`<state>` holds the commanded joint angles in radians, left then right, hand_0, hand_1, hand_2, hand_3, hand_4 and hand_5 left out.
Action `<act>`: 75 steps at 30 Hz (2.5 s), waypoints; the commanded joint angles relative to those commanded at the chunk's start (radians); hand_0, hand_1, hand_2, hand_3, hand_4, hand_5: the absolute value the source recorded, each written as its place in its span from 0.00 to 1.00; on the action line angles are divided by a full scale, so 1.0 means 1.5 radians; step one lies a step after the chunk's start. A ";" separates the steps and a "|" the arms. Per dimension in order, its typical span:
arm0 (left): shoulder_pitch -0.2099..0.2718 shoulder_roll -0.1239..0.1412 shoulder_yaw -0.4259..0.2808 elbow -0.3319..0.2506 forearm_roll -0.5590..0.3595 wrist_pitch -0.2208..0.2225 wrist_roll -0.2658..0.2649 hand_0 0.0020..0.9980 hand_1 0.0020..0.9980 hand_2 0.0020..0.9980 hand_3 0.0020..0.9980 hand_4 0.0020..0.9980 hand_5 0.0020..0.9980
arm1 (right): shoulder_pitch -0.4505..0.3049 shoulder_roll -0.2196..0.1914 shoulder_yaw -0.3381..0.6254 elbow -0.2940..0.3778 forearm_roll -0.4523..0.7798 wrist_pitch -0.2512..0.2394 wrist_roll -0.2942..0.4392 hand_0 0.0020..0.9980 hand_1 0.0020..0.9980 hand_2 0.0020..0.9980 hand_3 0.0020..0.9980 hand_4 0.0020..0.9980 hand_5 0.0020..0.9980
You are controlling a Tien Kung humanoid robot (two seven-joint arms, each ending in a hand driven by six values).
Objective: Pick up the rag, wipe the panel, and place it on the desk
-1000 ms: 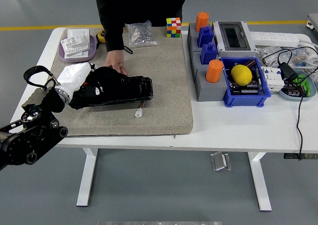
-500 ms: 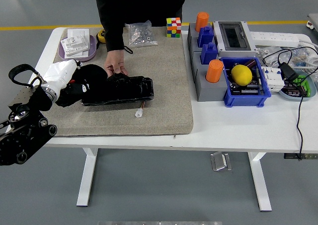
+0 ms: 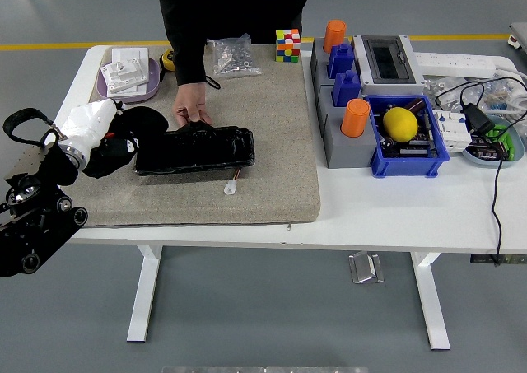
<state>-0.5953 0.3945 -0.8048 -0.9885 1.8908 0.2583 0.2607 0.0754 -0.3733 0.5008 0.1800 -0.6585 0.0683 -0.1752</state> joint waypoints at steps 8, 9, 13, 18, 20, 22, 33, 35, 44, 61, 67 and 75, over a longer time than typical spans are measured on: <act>-0.011 -0.014 0.019 0.006 -0.006 0.001 0.001 0.23 0.14 0.47 0.36 0.29 0.00 | 0.001 -0.001 -0.004 0.000 0.001 0.000 0.000 0.72 0.59 0.67 0.58 1.00 0.42; -0.013 -0.017 0.023 0.007 -0.007 0.000 0.001 0.23 0.14 0.47 0.36 0.29 0.00 | 0.001 -0.001 -0.006 0.000 0.003 0.000 0.001 0.72 0.59 0.67 0.58 1.00 0.42; -0.017 -0.032 0.040 0.005 -0.014 0.000 0.002 0.23 0.14 0.47 0.36 0.29 0.00 | 0.002 -0.001 -0.014 0.000 0.006 0.001 0.001 0.72 0.58 0.67 0.58 1.00 0.42; -0.027 -0.044 0.061 0.003 -0.020 0.000 0.003 0.23 0.14 0.47 0.36 0.29 0.00 | 0.003 -0.003 -0.023 0.000 0.011 0.002 0.002 0.72 0.58 0.67 0.58 1.00 0.42; -0.033 -0.047 0.070 0.002 -0.023 -0.001 0.004 0.23 0.14 0.47 0.36 0.29 0.00 | 0.004 -0.002 -0.019 0.000 0.007 0.002 0.001 0.72 0.58 0.67 0.58 1.00 0.42; -0.039 -0.051 0.078 0.002 -0.024 -0.001 0.005 0.23 0.14 0.47 0.36 0.29 0.00 | 0.005 -0.003 -0.020 0.000 0.007 0.002 0.001 0.72 0.58 0.67 0.58 1.00 0.42; -0.072 -0.080 0.130 0.001 -0.039 -0.005 0.010 0.23 0.14 0.47 0.37 0.29 0.00 | 0.010 -0.010 -0.022 0.000 0.001 0.004 -0.002 0.72 0.58 0.67 0.58 1.00 0.42; -0.081 -0.088 0.146 0.001 -0.042 -0.007 0.012 0.23 0.14 0.47 0.37 0.29 0.00 | 0.010 -0.012 -0.023 0.000 0.000 0.004 -0.002 0.72 0.58 0.67 0.58 1.00 0.42; -0.116 -0.108 0.217 -0.010 -0.056 -0.010 0.017 0.23 0.14 0.47 0.37 0.29 0.00 | 0.014 -0.014 -0.025 0.000 -0.002 0.006 -0.003 0.72 0.58 0.67 0.58 1.00 0.42; -0.130 -0.122 0.244 -0.023 -0.055 -0.008 0.023 0.23 0.14 0.47 0.37 0.30 0.00 | 0.015 -0.013 -0.024 0.000 -0.005 0.006 -0.005 0.72 0.58 0.67 0.58 1.00 0.42; -0.124 -0.119 0.230 -0.016 -0.051 -0.006 0.025 0.23 0.14 0.47 0.37 0.31 0.00 | 0.014 -0.011 -0.023 0.000 -0.003 0.006 -0.005 0.72 0.58 0.67 0.58 1.00 0.42; -0.115 -0.105 0.217 -0.016 -0.040 -0.002 0.030 0.23 0.14 0.47 0.37 0.31 0.00 | 0.012 -0.009 -0.020 0.000 -0.003 0.005 -0.004 0.72 0.58 0.67 0.58 1.00 0.42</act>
<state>-0.7683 0.2376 -0.4793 -1.0129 1.8311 0.2552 0.3056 0.0929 -0.3862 0.4714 0.1800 -0.6624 0.0756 -0.1813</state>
